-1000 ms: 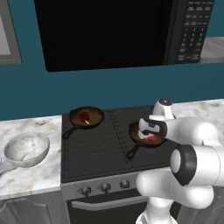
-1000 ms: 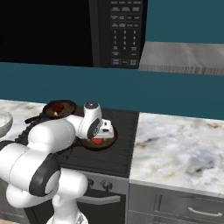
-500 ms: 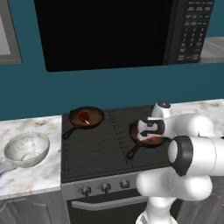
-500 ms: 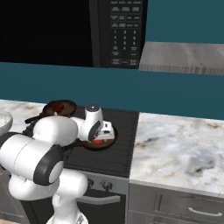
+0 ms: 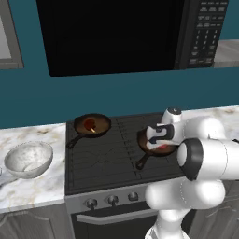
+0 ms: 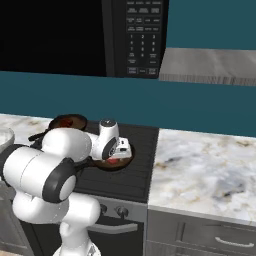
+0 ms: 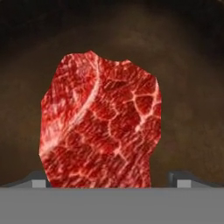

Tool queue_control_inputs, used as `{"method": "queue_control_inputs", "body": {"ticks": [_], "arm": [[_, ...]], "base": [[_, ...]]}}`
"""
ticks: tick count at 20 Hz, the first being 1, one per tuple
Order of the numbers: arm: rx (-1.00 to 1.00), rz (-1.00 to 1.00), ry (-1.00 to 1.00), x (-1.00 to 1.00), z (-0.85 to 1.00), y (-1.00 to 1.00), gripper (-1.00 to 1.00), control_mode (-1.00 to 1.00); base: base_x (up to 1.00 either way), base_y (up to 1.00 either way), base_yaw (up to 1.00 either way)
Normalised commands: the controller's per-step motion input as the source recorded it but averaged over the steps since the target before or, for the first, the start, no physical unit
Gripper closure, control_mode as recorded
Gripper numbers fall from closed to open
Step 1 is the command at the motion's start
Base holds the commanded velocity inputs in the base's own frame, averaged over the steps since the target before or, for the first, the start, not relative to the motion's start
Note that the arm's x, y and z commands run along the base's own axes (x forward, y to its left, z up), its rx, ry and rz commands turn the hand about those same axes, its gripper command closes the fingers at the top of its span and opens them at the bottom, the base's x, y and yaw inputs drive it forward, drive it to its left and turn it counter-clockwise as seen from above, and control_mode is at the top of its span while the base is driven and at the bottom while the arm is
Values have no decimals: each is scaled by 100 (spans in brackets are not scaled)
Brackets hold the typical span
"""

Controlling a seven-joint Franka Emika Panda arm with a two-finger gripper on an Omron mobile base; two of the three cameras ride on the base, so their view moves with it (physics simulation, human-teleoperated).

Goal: Place one of the steaks on the plate and the other in the bowl. Then place the bowl in the fridge.

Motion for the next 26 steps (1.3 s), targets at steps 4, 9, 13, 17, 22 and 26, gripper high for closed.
{"method": "queue_control_inputs", "body": {"ticks": [4, 9, 13, 17, 22, 26], "arm": [[0, 1, 0, 6, -9, 3, 100, -100], [0, 0, 0, 0, -3, 0, 100, -100], [0, -1, 0, -13, 21, 0, 100, -100], [0, -12, -5, -56, 89, 10, 100, -100], [0, -23, -2, -92, 97, 18, 100, -100], [0, -31, 0, -99, 64, 24, 100, -100]], "base": [[0, 0, 0], [0, 0, 0], [0, 0, 0], [0, 0, 0], [0, 0, 0], [0, 0, 0]]}}
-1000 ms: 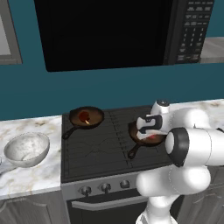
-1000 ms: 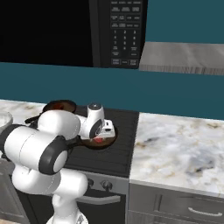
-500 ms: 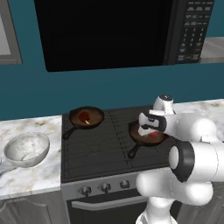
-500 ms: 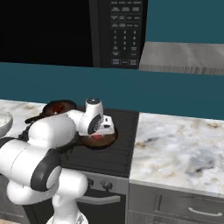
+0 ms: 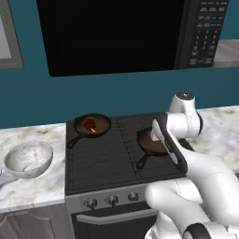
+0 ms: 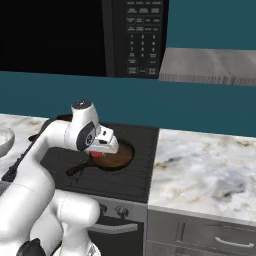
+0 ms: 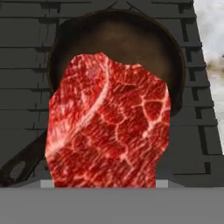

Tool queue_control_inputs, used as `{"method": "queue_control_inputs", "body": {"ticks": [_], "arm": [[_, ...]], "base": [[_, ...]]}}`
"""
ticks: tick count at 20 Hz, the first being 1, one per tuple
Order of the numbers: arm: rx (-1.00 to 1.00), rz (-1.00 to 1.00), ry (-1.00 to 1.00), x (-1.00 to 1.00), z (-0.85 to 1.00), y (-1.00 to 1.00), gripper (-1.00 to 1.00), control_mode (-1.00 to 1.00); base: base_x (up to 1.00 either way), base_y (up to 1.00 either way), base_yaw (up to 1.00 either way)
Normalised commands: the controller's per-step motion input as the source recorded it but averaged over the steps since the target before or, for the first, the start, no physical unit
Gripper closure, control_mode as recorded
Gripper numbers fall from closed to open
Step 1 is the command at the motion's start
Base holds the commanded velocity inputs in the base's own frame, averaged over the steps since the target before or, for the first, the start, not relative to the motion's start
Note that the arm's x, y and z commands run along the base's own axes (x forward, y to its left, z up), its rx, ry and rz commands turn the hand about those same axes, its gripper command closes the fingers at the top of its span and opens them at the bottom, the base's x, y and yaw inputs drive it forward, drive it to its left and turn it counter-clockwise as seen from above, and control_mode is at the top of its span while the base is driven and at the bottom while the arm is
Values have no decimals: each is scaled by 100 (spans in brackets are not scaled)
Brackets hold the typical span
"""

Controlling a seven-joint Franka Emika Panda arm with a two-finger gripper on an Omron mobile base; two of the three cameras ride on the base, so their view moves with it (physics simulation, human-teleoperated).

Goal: Place one of the steaks on the plate and the other in the bowl. Then place the bowl in the fridge.

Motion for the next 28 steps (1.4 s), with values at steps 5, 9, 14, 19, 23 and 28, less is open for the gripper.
{"method": "queue_control_inputs", "body": {"ticks": [5, 9, 14, 19, 23, 28], "arm": [[0, -33, 0, -100, 50, 14, 100, -100], [1, -23, 1, -93, 62, 0, 100, -100], [15, -2, 2, -55, 67, 0, 100, -100], [8, 3, 7, -14, 18, 0, 100, -100], [0, 0, 0, -13, 0, 9, 100, -100], [0, 0, 0, -15, 0, 8, 100, 100]], "base": [[0, 0, 0], [0, 0, 0], [0, 0, 0], [0, 0, 0], [0, 0, 0], [-25, 37, 0]]}}
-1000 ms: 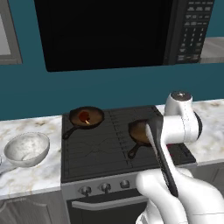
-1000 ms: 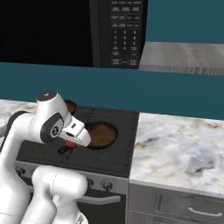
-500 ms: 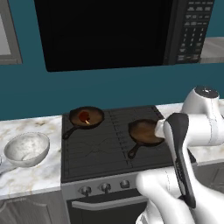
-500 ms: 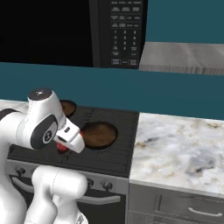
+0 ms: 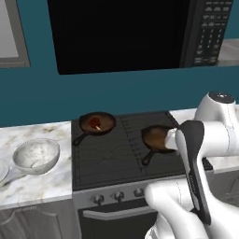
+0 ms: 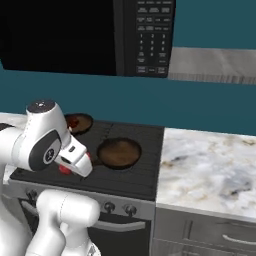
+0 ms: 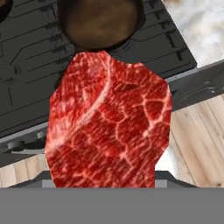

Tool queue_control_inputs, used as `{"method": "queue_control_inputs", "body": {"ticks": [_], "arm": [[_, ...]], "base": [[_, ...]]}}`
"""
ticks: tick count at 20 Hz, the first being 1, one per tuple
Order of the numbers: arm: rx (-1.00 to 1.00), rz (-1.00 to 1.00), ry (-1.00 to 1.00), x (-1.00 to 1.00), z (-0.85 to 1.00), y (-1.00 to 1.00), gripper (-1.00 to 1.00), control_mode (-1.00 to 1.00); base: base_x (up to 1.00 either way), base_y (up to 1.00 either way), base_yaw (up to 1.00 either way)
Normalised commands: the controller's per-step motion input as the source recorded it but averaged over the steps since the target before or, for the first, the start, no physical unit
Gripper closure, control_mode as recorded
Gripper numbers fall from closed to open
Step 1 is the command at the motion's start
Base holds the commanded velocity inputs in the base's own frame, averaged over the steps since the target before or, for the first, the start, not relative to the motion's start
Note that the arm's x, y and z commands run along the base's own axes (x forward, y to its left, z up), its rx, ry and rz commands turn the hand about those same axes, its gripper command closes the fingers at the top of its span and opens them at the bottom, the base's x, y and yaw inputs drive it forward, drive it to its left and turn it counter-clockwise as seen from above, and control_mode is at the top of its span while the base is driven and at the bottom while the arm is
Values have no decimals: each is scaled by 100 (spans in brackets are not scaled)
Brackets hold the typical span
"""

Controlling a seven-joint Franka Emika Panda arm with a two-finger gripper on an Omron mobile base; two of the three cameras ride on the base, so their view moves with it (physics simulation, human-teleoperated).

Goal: Place one of the steaks on the plate and the other in the bowl. Then place the bowl in the fridge.

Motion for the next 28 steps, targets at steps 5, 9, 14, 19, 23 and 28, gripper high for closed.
{"method": "queue_control_inputs", "body": {"ticks": [5, 9, 14, 19, 23, 28], "arm": [[0, 0, 0, 0, 0, 0, 100, 100], [0, 0, 0, 0, 0, 0, 100, 100], [0, 0, 0, 0, 0, 0, 100, 100], [0, 0, 0, 0, 0, 0, 100, 100], [0, 0, 0, 13, 0, 0, 100, -100], [0, 7, 0, 56, 0, -3, 100, -100]], "base": [[-9, 99, -1], [0, 100, 0], [5, 86, 0], [17, 47, 1], [12, 9, 0], [0, 0, 0]]}}
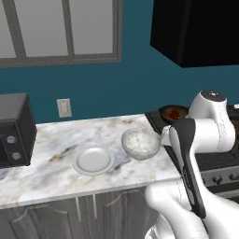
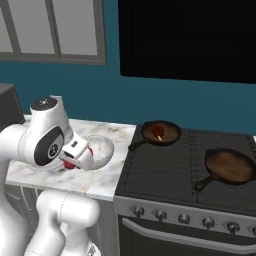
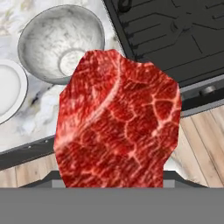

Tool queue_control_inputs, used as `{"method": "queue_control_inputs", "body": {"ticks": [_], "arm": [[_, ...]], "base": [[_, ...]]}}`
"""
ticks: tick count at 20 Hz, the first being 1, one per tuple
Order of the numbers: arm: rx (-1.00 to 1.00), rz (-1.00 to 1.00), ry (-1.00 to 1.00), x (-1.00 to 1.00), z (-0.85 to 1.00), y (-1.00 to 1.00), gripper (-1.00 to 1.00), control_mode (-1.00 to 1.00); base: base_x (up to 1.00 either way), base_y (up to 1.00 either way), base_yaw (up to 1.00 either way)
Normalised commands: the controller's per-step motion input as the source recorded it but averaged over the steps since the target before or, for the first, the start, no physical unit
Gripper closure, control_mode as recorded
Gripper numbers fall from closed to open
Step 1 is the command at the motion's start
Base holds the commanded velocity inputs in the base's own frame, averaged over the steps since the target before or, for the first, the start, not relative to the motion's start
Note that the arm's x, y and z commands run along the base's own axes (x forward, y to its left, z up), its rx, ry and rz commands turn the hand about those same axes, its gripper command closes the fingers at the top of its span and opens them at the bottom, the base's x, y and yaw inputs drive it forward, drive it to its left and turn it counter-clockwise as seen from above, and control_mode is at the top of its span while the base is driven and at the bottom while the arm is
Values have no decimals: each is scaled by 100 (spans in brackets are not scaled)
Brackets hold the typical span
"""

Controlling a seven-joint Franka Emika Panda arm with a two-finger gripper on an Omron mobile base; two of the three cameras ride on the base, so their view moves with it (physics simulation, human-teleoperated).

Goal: Place one of the steaks on the plate and the other in the bowl. Then place the bowl in the fridge.

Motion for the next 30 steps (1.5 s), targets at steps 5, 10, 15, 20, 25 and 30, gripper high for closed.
{"method": "queue_control_inputs", "body": {"ticks": [5, 10, 15, 20, 25, 30], "arm": [[-2, 12, 1, 95, 0, 7, 100, -100], [-7, 7, 0, 94, -14, 29, 100, -100], [-3, 9, 0, 88, -40, 33, 100, -100], [0, 8, 0, 42, -66, 9, 100, -100], [-1, 3, 0, 13, -72, 0, 100, -100], [-2, 2, 0, 6, -51, 0, 100, -100]], "base": [[0, 0, 0], [0, 0, 0], [0, 0, 0], [0, 0, 0], [0, 0, 0], [0, 0, 0]]}}
